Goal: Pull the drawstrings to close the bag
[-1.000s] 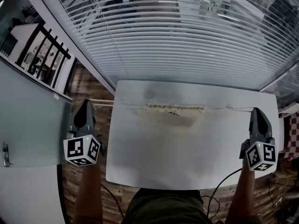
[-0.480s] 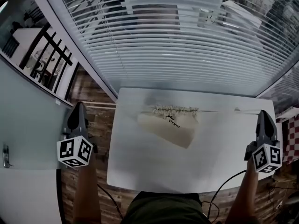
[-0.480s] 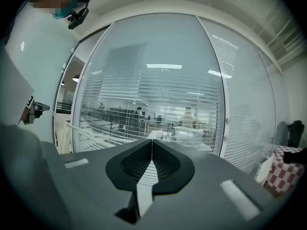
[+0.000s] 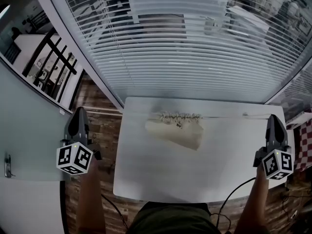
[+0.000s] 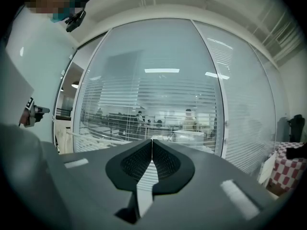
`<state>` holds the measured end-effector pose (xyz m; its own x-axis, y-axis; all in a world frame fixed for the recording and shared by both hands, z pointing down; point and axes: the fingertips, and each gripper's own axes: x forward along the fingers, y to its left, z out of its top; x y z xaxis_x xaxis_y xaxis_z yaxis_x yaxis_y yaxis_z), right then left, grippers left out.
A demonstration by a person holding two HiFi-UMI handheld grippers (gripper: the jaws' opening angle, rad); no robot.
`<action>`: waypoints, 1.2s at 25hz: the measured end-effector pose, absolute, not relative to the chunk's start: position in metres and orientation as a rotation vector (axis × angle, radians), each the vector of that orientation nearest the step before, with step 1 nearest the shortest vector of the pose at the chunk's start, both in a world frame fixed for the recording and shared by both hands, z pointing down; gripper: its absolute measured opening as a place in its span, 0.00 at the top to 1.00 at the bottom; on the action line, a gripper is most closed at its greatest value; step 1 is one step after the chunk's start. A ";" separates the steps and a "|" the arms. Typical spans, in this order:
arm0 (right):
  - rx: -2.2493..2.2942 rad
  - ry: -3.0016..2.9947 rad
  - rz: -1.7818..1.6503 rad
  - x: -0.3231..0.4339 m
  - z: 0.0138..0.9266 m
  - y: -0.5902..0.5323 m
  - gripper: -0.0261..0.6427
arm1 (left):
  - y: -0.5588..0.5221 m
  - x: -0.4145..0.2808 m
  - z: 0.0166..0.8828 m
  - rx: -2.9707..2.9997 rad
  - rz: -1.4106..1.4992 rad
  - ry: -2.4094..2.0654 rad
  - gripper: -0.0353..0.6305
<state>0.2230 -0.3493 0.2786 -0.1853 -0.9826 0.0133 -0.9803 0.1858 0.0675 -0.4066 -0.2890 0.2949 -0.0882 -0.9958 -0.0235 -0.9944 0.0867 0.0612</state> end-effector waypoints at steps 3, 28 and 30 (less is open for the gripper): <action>1.956 -2.449 -0.108 0.212 0.256 -0.348 0.94 | -0.290 -0.402 0.275 2.144 -0.178 -2.273 0.93; 1.850 -2.554 -0.176 0.165 0.216 -0.344 0.94 | -0.294 -0.365 0.216 2.362 -0.181 -2.204 0.93; 1.847 -2.553 -0.180 0.165 0.218 -0.344 0.94 | -0.294 -0.364 0.219 2.361 -0.175 -2.201 0.93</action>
<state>0.1650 -0.3438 0.2184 -0.3151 -0.9458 -0.0787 -0.9475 0.3086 0.0839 -0.3640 -0.2938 0.2187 0.0688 -0.9876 -0.1410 -0.9975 -0.0705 0.0069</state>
